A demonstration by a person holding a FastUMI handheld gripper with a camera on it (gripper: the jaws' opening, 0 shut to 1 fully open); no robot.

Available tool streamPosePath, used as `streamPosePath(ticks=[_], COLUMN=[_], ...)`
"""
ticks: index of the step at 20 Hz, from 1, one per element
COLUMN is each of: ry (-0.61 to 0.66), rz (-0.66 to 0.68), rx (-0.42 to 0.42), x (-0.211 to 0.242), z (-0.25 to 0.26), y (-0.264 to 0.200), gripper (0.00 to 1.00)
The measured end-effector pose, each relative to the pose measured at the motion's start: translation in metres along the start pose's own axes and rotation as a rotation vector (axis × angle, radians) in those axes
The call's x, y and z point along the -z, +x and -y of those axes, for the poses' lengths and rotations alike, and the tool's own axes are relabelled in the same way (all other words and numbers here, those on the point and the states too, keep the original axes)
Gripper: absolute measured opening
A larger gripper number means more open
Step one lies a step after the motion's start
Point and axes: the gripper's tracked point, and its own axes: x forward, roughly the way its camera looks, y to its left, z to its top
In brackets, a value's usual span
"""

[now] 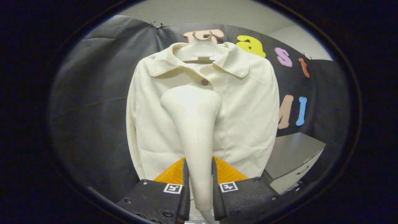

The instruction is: Iron the clothes twice with a garment steamer, once on the left side and once on the right side.

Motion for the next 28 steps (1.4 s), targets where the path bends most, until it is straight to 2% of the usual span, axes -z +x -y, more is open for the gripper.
streamPosePath(ticks=[6, 21, 28], ry=[-0.007, -0.037, -0.053], rz=[-0.044, -0.231, -0.268], rx=[0.023, 0.03, 0.028], x=[0.033, 0.174, 0.209], z=[0.002, 0.009, 0.006], y=[0.008, 0.002, 0.007], gripper=[0.29, 0.3, 0.3])
